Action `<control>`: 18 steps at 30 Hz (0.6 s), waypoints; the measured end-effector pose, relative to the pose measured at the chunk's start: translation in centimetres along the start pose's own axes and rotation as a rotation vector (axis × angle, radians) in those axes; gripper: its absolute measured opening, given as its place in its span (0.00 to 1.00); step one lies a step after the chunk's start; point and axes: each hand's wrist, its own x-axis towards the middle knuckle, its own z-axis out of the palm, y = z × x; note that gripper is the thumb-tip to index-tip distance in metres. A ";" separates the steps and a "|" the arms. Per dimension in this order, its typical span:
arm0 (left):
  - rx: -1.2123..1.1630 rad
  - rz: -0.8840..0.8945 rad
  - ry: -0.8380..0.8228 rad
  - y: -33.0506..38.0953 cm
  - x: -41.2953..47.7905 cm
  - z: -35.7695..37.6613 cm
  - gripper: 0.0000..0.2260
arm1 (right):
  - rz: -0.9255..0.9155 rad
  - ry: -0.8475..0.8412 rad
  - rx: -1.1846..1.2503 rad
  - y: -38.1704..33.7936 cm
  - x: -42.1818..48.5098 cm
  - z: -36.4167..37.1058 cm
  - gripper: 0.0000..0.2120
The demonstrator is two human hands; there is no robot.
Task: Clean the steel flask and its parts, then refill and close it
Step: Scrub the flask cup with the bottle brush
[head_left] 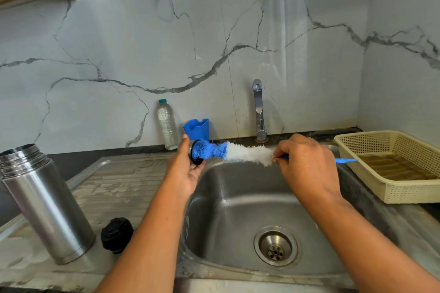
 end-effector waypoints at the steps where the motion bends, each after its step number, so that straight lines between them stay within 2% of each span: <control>1: 0.029 -0.015 -0.029 -0.3 -0.2 0.0 0.13 | -0.011 -0.019 -0.012 -0.2 -0.1 0.2 0.07; 3: 0.047 -0.036 -0.059 -0.7 -0.7 0.3 0.13 | -0.035 -0.059 -0.020 -0.5 -0.3 0.6 0.07; 7: -0.030 0.023 -0.012 -0.1 -0.6 0.2 0.13 | -0.015 -0.038 0.039 0.4 0.0 0.0 0.03; 10: 0.036 -0.013 -0.076 -0.4 -0.9 0.2 0.14 | -0.032 -0.082 0.030 0.2 -0.1 0.0 0.01; 14: -0.032 0.046 -0.011 -0.1 -0.7 0.0 0.14 | -0.031 -0.117 0.056 0.3 0.1 -0.4 0.03; 18: -0.004 0.026 -0.045 -0.5 -0.9 0.2 0.15 | -0.041 -0.193 0.058 0.1 -0.1 -0.4 0.05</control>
